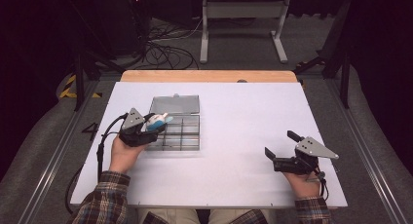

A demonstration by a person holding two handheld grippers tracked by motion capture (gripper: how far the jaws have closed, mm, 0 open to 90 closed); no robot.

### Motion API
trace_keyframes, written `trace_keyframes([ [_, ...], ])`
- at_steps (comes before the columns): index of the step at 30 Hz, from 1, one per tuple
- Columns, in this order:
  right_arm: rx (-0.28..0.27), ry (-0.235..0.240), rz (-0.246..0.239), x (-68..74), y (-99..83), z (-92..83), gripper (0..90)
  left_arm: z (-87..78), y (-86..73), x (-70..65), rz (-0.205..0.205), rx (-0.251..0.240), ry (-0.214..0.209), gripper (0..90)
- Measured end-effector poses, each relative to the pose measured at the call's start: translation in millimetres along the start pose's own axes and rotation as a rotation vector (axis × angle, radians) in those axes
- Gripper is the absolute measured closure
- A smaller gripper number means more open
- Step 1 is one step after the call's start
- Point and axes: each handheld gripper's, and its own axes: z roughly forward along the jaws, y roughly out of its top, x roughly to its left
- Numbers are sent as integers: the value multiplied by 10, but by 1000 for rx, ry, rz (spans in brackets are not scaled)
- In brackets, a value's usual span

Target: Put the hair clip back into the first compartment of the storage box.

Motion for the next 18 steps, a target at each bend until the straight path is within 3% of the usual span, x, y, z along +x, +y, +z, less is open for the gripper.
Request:
trace_keyframes([
  [18, -2, -1, -1, -3, -1, -5, 3, 143, -53, 88, -19, 65, 27, 389],
])
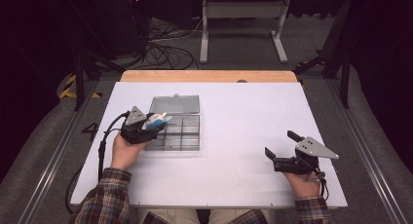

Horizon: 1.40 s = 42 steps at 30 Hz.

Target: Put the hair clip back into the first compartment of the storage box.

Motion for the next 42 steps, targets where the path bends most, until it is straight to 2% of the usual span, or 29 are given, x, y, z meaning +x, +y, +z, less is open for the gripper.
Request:
trace_keyframes([
  [3, 0, 1, -1, 2, 0, -1, 3, 25, -5, 6, 13, 8, 18, 389],
  [5, -1, 1, -1, 2, 1, -1, 3, 36, -10, 6, 10, 15, 9, 389],
  [11, 0, 2, 0, 4, 0, 0, 2, 88, -24, 1, 24, 38, 29, 388],
  [14, 0, 2, -1, 5, 0, 0, 3, 96, -29, 8, 9, 43, 32, 387],
  [23, 3, 7, -1, 9, -2, 9, 3, 116, -43, 24, 0, 58, 43, 385],
  [29, 2, 5, 4, 11, 0, 7, 3, 149, -56, 17, 14, 79, 57, 382],
  [32, 2, 5, 4, 10, -1, 7, 2, 166, -59, 11, 17, 85, 51, 382],
  [42, 3, 5, -1, 10, -2, 8, 2, 220, -80, 30, 7, 94, 56, 382],
])
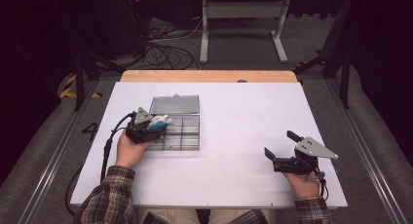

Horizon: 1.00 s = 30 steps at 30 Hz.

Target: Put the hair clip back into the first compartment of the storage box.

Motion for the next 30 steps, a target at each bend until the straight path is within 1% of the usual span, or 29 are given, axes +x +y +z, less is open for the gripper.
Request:
trace_keyframes([
  [1, 0, 0, 0, 0, 0, 1, 3, 8, -1, 7, 7, -1, 2, 381],
  [3, -1, 0, 1, -1, 0, 0, 3, 11, -1, 8, 8, 1, 0, 380],
  [5, -1, 1, 1, -1, 0, -1, 2, 23, -6, 0, 1, 4, -1, 377],
  [7, 0, 1, 1, -1, -1, -1, 3, 33, -7, 6, 11, 6, 6, 377],
  [8, 0, 2, 2, -2, -2, 0, 3, 36, -10, 3, 1, 7, -4, 373],
  [9, -1, 2, 3, -3, -3, 0, 3, 38, -9, 11, 4, 2, 6, 372],
  [10, -1, 2, 3, -3, -3, 0, 3, 38, -9, 11, 4, 2, 6, 372],
  [12, -1, 2, 5, -6, -4, 1, 3, 41, -11, 13, 1, 3, 1, 371],
  [16, 0, 2, 3, -3, -4, 4, 3, 51, -11, 2, 0, 4, 3, 359],
  [21, -4, 3, 9, -5, -4, 2, 3, 41, -9, 14, -15, -3, -5, 337],
  [29, -4, -1, 10, -5, -2, -5, 2, 35, -8, -4, -6, -1, -3, 302],
  [30, -4, -1, 10, -6, -2, -6, 3, 35, -7, -3, 0, -2, -1, 299],
])
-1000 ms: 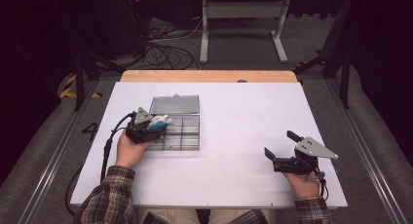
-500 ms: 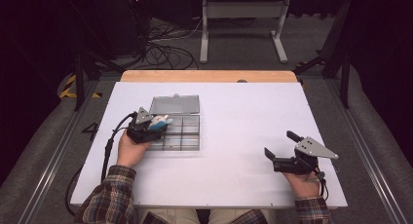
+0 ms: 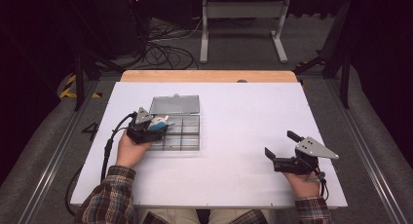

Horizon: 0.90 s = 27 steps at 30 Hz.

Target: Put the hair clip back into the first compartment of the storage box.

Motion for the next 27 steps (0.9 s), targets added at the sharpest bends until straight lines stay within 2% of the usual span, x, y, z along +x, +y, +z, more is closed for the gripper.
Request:
trace_keyframes([
  [5, -4, -1, -1, -5, 1, -5, 3, -20, 1, -9, -7, 3, -12, 260],
  [7, -4, -2, -5, -9, 1, -7, 3, -30, 4, -17, 4, 5, -11, 241],
  [13, -8, -3, -3, -11, 3, -17, 2, -121, 15, -68, 30, 15, 18, 235],
  [17, -9, -3, -3, -14, 4, -21, 3, -234, 30, -87, 26, -13, 13, 296],
  [18, -8, -3, -5, -11, 4, -21, 3, -262, 35, -91, 27, -19, 13, 351],
  [19, -8, -3, -5, -11, 4, -21, 3, -286, 37, -97, 32, -22, 15, 351],
  [21, -9, -3, -5, -9, 5, -20, 3, -315, 38, -113, 38, -24, 8, 432],
  [23, -9, -2, -5, -10, 5, -21, 3, -331, 34, -126, 42, -24, 2, 447],
  [27, -9, -5, -6, -12, 6, -26, 3, -375, 20, -118, 39, -27, 6, 580],
])
